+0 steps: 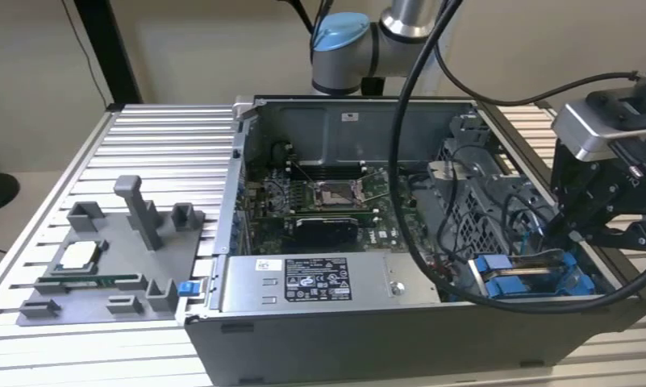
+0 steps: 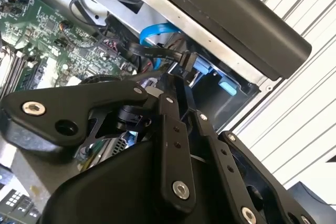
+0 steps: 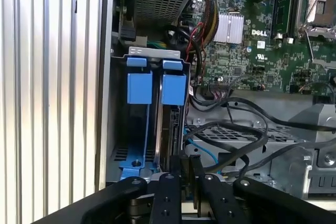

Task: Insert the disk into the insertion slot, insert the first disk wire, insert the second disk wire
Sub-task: 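Insert the first disk wire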

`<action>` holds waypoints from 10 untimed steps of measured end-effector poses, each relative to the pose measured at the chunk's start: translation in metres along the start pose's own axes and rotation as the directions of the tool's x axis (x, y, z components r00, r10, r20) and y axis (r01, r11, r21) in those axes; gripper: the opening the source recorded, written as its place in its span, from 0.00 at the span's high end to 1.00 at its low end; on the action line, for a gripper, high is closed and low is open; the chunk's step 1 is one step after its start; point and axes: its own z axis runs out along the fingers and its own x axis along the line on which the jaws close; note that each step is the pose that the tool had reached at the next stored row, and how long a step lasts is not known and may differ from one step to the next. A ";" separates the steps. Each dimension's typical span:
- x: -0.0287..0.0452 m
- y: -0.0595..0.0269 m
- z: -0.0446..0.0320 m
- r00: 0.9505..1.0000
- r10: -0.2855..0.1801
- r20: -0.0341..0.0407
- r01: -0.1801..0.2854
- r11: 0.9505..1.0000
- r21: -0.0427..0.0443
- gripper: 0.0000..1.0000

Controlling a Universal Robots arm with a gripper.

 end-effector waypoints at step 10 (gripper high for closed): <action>0.0007 -0.0031 0.0019 1.000 0.000 0.000 0.000 1.000 0.000 1.00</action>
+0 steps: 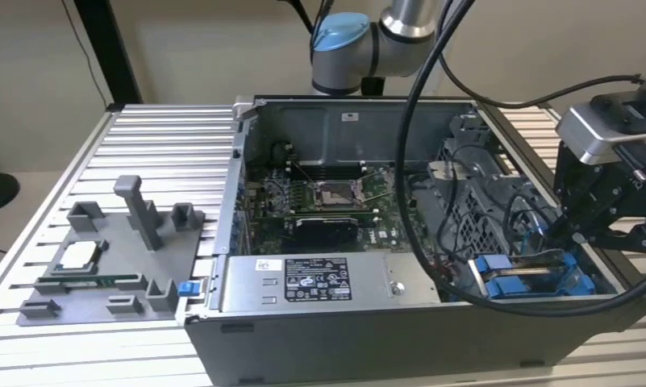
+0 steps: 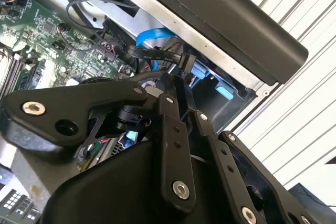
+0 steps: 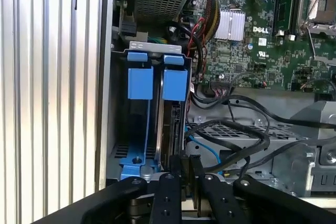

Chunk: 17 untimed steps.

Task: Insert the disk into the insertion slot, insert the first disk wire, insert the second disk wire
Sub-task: 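Insert the first disk wire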

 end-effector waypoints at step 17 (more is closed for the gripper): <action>0.0024 0.0008 0.0047 1.000 0.000 0.000 0.000 1.000 0.000 1.00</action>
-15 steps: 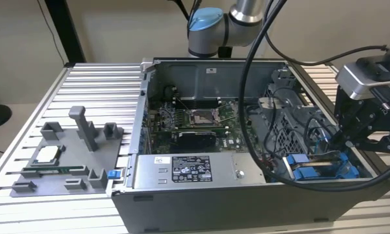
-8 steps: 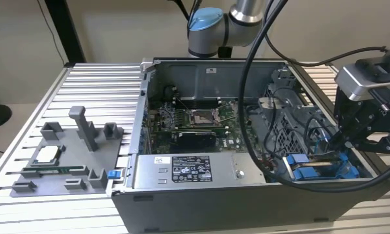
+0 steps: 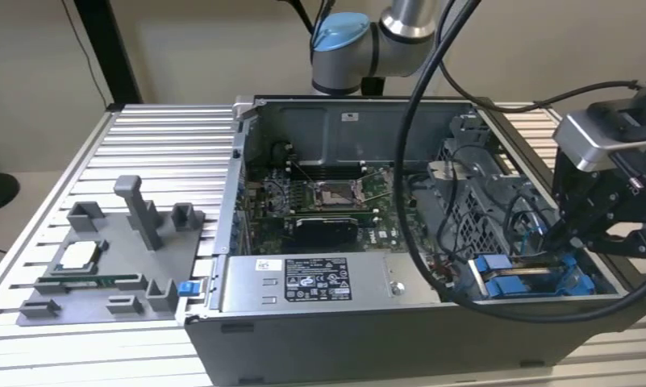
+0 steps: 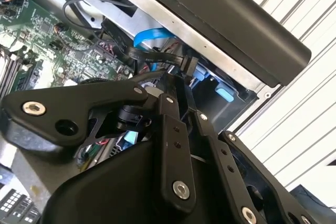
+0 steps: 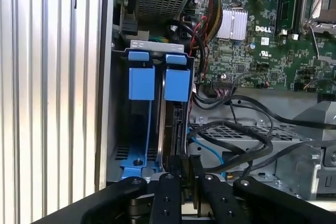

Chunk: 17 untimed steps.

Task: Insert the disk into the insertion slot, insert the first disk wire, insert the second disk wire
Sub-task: 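Insert the first disk wire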

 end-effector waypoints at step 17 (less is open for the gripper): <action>0.0010 0.0117 0.0086 1.000 -0.002 -0.009 0.002 1.000 0.016 1.00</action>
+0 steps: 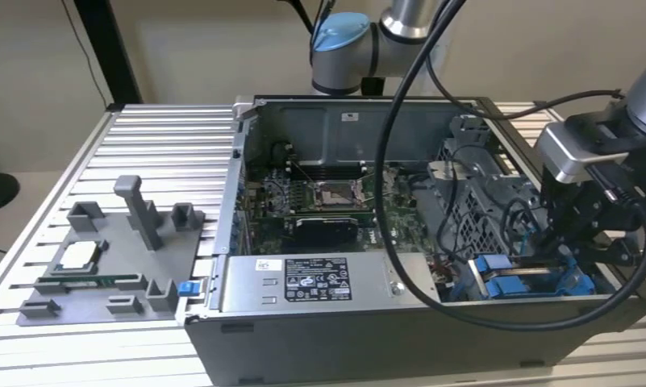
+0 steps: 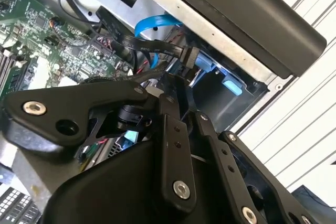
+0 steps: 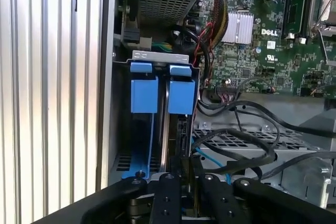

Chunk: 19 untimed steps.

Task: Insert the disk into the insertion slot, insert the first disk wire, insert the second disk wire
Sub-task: 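Insert the first disk wire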

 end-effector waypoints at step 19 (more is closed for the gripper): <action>0.0007 0.0002 0.0054 1.000 0.015 -0.002 -0.015 1.000 0.017 1.00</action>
